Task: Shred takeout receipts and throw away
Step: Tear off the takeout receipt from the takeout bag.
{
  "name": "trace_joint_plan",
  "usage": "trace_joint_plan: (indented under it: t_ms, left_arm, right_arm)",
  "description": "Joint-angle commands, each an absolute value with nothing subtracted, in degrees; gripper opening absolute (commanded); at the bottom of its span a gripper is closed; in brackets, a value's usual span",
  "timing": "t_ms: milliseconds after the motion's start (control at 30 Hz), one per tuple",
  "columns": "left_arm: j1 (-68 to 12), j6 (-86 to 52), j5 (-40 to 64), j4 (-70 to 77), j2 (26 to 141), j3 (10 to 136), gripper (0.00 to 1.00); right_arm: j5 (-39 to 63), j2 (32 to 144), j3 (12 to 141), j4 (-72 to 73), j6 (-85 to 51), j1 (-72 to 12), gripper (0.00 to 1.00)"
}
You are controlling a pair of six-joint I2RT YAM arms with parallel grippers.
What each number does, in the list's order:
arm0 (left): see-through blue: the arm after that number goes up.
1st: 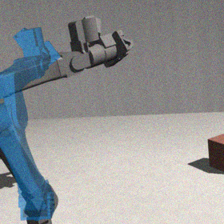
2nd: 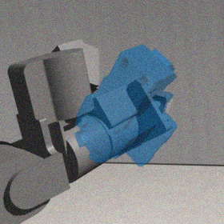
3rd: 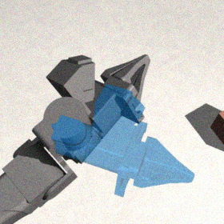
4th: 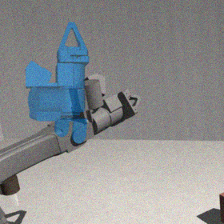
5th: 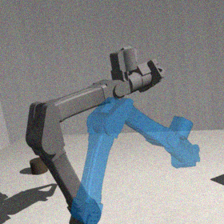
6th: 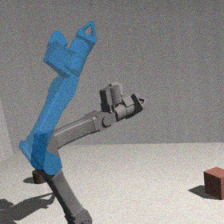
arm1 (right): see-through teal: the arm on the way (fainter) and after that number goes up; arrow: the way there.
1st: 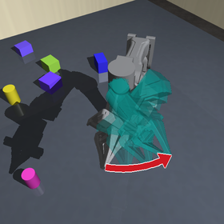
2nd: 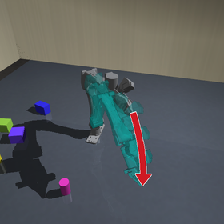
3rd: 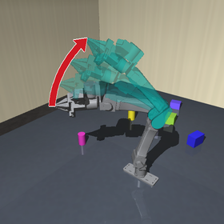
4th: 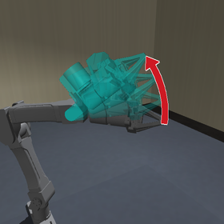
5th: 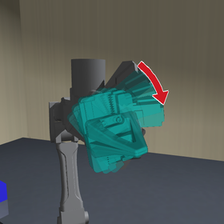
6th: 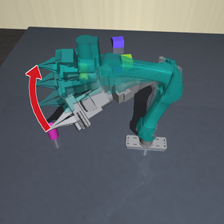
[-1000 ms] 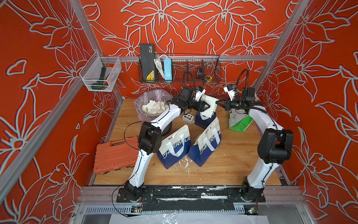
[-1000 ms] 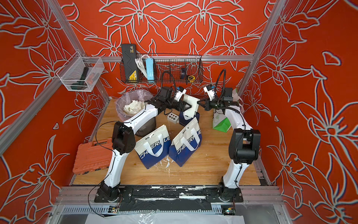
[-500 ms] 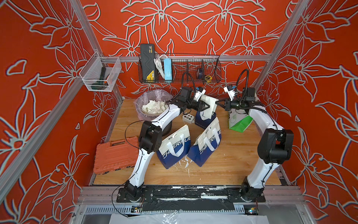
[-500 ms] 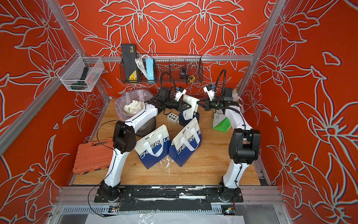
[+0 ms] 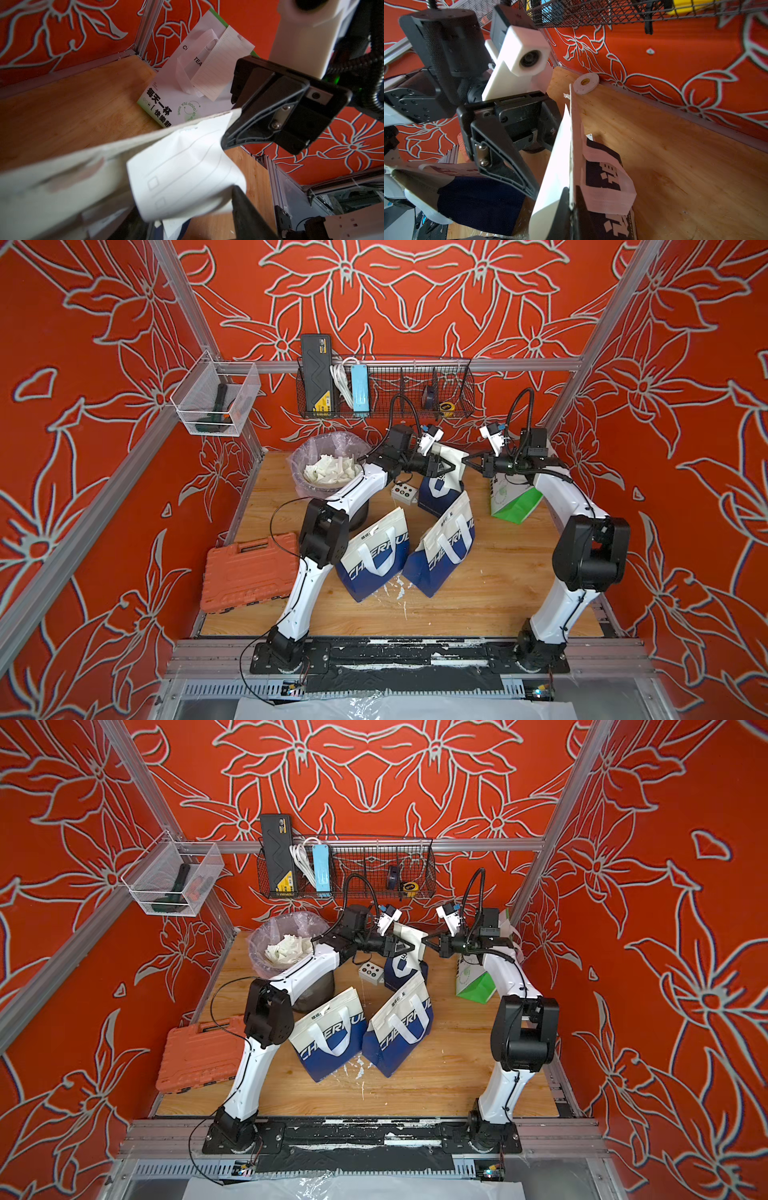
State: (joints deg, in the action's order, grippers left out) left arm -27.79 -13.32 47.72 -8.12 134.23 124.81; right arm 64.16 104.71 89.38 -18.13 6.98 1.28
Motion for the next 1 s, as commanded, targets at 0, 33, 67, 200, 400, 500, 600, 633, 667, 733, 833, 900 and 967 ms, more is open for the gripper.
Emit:
trace_joint_plan:
  t_ms: [0, 33, 67, 200, 400, 500, 600, 633, 667, 733, 833, 900, 967]
  left_arm:
    - [-27.9, -16.0, 48.7, -3.6, 135.3, 126.8, 0.56]
    - [-27.9, -17.1, 48.9, -2.7, 135.4, 126.9, 0.51]
    - [-28.0, -17.7, 49.1, -2.1, 135.4, 127.0, 0.48]
    - [-28.1, -17.1, 48.8, -2.9, 135.6, 127.4, 0.35]
    - [-28.1, -16.3, 48.3, -4.1, 135.8, 128.4, 0.06]
    - [-28.1, -16.3, 48.5, -4.3, 135.4, 128.5, 0.00]
    - [-28.1, -16.3, 48.8, -4.4, 134.5, 128.6, 0.00]
    - [-28.1, -16.3, 48.9, -4.3, 134.1, 128.6, 0.00]
    - [-28.1, -16.5, 49.0, -4.2, 133.7, 128.6, 0.00]
    - [-28.1, -16.5, 49.0, -4.2, 133.2, 129.1, 0.00]
    - [-28.1, -16.3, 49.0, -4.6, 132.9, 130.0, 0.00]
    - [-28.0, -16.3, 48.8, -4.7, 132.5, 130.3, 0.00]
    - [-28.0, -15.9, 48.6, -4.7, 131.7, 130.3, 0.00]
  right_arm:
    - [66.4, 103.9, 88.8, -19.6, 8.9, 1.2, 0.00]
    - [66.3, 103.9, 88.9, -20.0, 9.2, 1.0, 0.00]
    - [66.1, 103.9, 89.0, -20.3, 9.6, 0.9, 0.00]
    - [65.7, 103.9, 89.2, -20.8, 9.9, 0.8, 0.00]
    - [65.2, 103.5, 89.2, -21.1, 10.5, 0.7, 0.00]
    - [64.3, 103.4, 89.2, -22.5, 11.8, 0.8, 0.00]
    - [61.7, 103.0, 89.0, -23.4, 13.5, 0.7, 0.00]
    - [61.0, 103.0, 88.9, -23.4, 13.9, 0.7, 0.00]
    - [60.1, 103.0, 88.7, -23.6, 14.2, 0.7, 0.00]
    - [59.4, 103.1, 88.6, -23.8, 14.5, 0.8, 0.00]
    - [58.8, 102.8, 88.3, -23.3, 14.3, 0.8, 0.00]
    - [57.7, 102.6, 88.2, -23.8, 14.9, 0.7, 0.00]
    - [56.3, 102.6, 88.4, -25.3, 16.3, 0.8, 0.00]
